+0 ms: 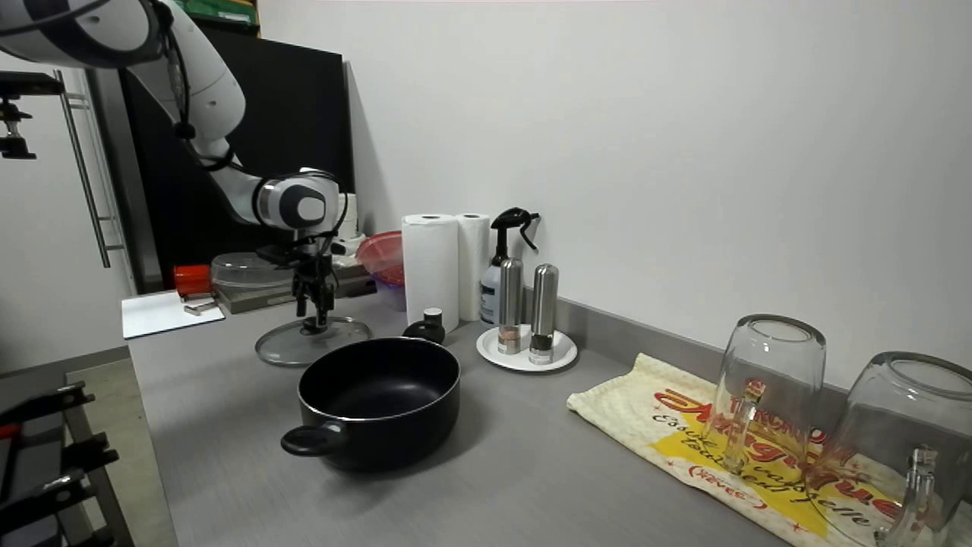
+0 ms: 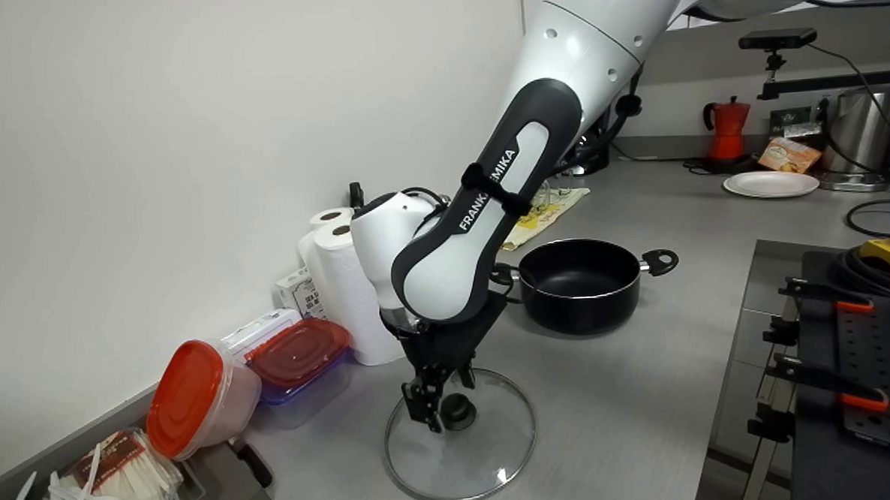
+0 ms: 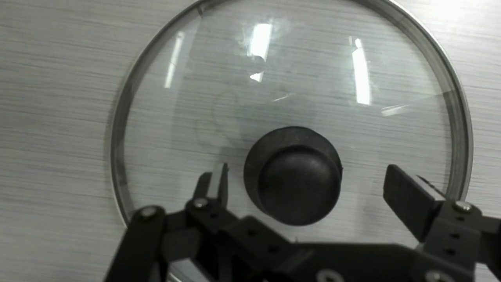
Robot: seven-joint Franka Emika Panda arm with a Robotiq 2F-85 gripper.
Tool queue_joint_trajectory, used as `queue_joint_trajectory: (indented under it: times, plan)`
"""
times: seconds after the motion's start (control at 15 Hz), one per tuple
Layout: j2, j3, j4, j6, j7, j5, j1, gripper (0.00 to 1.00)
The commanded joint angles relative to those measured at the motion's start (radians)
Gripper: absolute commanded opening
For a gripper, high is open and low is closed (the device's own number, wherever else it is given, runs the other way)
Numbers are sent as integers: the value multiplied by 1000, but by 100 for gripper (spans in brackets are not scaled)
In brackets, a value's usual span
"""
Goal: Put the lid on the pot
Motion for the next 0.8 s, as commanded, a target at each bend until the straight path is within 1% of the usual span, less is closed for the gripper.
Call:
queue_joint_trajectory:
  times: [0.0, 0.07, 0.13, 0.2, 0.27, 0.6, 0.67, 0.73]
  plan:
    - [26, 12, 37, -28, -33, 27, -12, 100]
    - [28, 12, 38, -28, -35, 27, -12, 100]
    - [29, 13, 38, -29, -38, 26, -13, 75]
    - [30, 13, 38, -30, -40, 25, -13, 74]
    - [30, 14, 38, -31, -41, 25, -13, 68]
    - [29, 15, 44, -44, -42, 26, -14, 29]
    - [31, 15, 49, -49, -42, 26, -14, 25]
    - [32, 16, 49, -49, -42, 26, -14, 25]
